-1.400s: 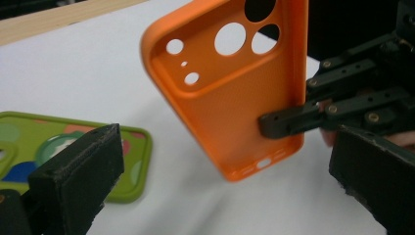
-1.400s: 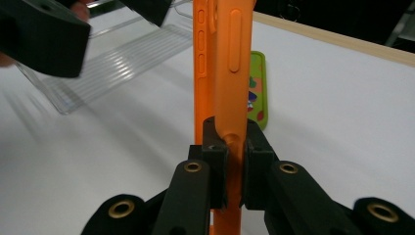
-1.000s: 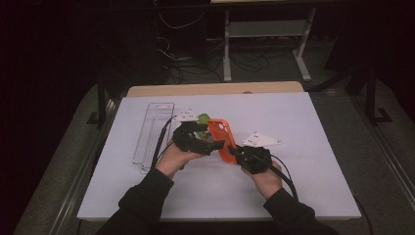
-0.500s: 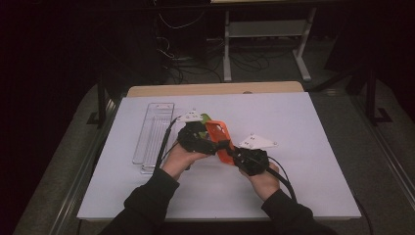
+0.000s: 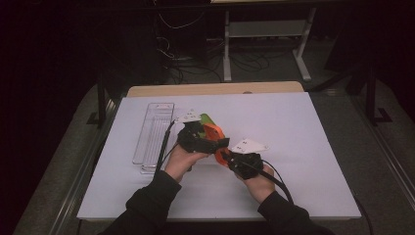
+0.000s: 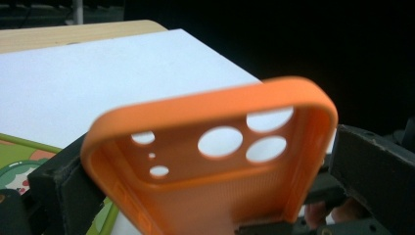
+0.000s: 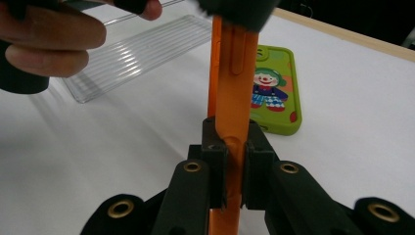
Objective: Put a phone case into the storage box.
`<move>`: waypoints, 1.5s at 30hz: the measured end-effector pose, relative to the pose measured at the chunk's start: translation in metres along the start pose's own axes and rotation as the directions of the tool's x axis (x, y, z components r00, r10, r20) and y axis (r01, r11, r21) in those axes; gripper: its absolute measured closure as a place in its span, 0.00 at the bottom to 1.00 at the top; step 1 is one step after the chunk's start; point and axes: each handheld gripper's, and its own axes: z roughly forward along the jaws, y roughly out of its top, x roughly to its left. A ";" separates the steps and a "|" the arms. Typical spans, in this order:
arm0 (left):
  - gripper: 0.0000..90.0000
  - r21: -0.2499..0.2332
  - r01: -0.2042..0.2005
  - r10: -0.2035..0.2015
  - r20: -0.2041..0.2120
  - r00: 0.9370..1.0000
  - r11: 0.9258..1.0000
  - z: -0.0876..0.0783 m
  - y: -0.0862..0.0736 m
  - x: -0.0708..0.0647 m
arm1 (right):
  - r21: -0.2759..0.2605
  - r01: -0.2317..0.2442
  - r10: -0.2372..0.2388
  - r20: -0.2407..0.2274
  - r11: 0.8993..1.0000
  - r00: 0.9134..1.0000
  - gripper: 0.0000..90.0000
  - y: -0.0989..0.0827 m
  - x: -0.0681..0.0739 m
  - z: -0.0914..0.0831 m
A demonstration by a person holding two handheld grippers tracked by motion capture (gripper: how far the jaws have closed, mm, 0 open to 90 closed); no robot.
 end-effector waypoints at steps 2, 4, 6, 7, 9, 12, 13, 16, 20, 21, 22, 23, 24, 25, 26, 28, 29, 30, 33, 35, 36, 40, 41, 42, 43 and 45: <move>0.01 -0.015 0.011 -0.011 0.004 1.000 1.000 -0.001 0.000 0.000 | 0.001 0.014 -0.014 0.001 1.000 1.000 0.91 0.000 0.001 0.001; 0.03 -0.019 0.015 -0.015 -0.001 1.000 1.000 -0.002 0.001 0.000 | 0.002 0.016 -0.016 0.001 1.000 1.000 0.91 -0.001 0.001 0.001; 0.07 -0.022 0.003 -0.003 -0.005 1.000 1.000 -0.004 0.001 0.000 | 0.001 0.015 -0.015 0.001 1.000 1.000 0.91 -0.001 0.002 0.001; 0.08 -0.021 -0.002 0.002 -0.010 1.000 1.000 -0.004 0.001 0.000 | 0.001 0.014 -0.014 0.000 1.000 1.000 0.91 -0.001 0.001 0.001; 0.13 -0.033 -0.003 0.002 -0.018 1.000 0.999 -0.005 0.001 -0.001 | 0.003 0.012 -0.012 -0.001 1.000 1.000 0.91 -0.001 0.002 0.002; 0.16 -0.035 -0.005 0.004 -0.021 1.000 0.999 -0.006 0.001 -0.001 | 0.005 0.011 -0.011 0.000 1.000 1.000 0.91 -0.001 0.003 0.002; 0.16 -0.035 -0.009 0.008 -0.021 1.000 0.999 -0.006 0.001 -0.001 | 0.006 0.008 -0.008 -0.002 1.000 1.000 0.91 -0.001 0.003 0.002; 0.16 -0.038 -0.012 0.011 -0.023 1.000 0.999 -0.006 0.001 -0.003 | 0.007 0.012 -0.012 0.002 1.000 1.000 0.91 -0.001 0.003 0.002; 0.17 -0.038 -0.037 0.036 -0.026 0.999 0.999 -0.007 0.001 -0.004 | 0.008 0.018 -0.018 0.004 1.000 1.000 0.90 -0.001 0.003 0.002; 0.17 -0.038 -0.038 0.037 -0.026 0.999 0.999 -0.007 0.001 -0.004 | 0.009 0.017 -0.017 0.004 1.000 1.000 0.90 -0.001 0.003 0.002; 0.17 -0.040 -0.039 0.038 -0.024 0.999 0.998 -0.007 0.001 -0.004 | 0.009 0.017 -0.017 0.004 1.000 1.000 0.90 -0.001 0.003 0.002; 0.18 -0.041 -0.042 0.042 -0.023 0.999 0.998 -0.007 0.001 -0.004 | 0.008 0.016 -0.016 0.004 1.000 1.000 0.90 -0.001 0.003 0.002; 0.18 -0.042 -0.042 0.041 -0.021 0.999 0.998 -0.007 0.001 -0.004 | 0.007 0.015 -0.015 0.002 1.000 1.000 0.89 -0.001 0.003 0.002; 0.18 -0.040 -0.045 0.044 -0.020 0.999 0.998 -0.007 0.001 -0.004 | 0.008 0.015 -0.015 0.002 1.000 1.000 0.89 -0.001 0.003 0.002; 0.18 -0.041 -0.045 0.045 -0.020 0.999 0.998 -0.007 0.001 -0.004 | 0.008 0.015 -0.015 0.001 1.000 1.000 0.89 -0.001 0.003 0.002; 0.18 -0.038 -0.050 0.049 -0.019 0.999 0.998 -0.007 0.001 -0.004 | 0.008 0.016 -0.016 -0.001 1.000 1.000 0.88 -0.001 0.003 0.002; 0.18 -0.040 -0.052 0.051 -0.017 0.999 0.998 -0.007 0.002 -0.004 | 0.008 0.016 -0.016 -0.002 1.000 1.000 0.87 -0.001 0.003 0.002; 0.18 -0.043 -0.048 0.047 -0.014 0.999 0.998 -0.007 0.002 -0.004 | 0.007 0.015 -0.015 0.000 1.000 1.000 0.86 -0.001 0.003 0.002; 0.18 -0.037 -0.054 0.054 -0.015 0.998 0.998 -0.009 0.002 -0.003 | 0.003 0.027 -0.027 -0.007 1.000 1.000 0.79 0.000 0.003 0.001; 0.18 -0.047 -0.052 0.051 -0.026 0.998 0.998 -0.010 0.003 -0.002 | 0.012 0.027 -0.026 -0.017 1.000 0.999 0.72 0.000 0.001 0.000; 0.18 -0.040 -0.058 0.056 -0.036 0.998 0.998 -0.012 0.003 -0.002 | 0.013 0.026 -0.025 -0.019 1.000 1.000 0.68 0.000 0.001 0.000; 0.18 -0.060 -0.039 0.035 -0.058 0.998 0.997 -0.016 0.006 0.000 | 0.031 0.021 -0.019 -0.050 0.999 0.999 0.56 0.001 -0.006 -0.003; 0.18 -0.059 -0.045 0.041 -0.069 0.997 0.997 -0.018 0.007 0.001 | 0.033 0.030 -0.028 -0.055 0.999 0.998 0.53 0.001 -0.009 -0.004; 0.18 -0.066 -0.047 0.042 -0.075 0.996 0.997 -0.019 0.007 0.001 | 0.027 0.022 -0.020 -0.071 0.999 0.997 0.50 0.002 -0.010 -0.005; 0.18 -0.066 -0.047 0.042 -0.080 0.996 0.997 -0.020 0.008 0.001 | 0.029 0.028 -0.026 -0.079 0.999 0.997 0.47 0.002 -0.012 -0.006; 0.18 -0.072 -0.054 0.047 -0.093 0.995 0.996 -0.023 0.010 0.002 | 0.040 0.038 -0.035 -0.083 0.998 0.996 0.41 0.002 -0.015 -0.008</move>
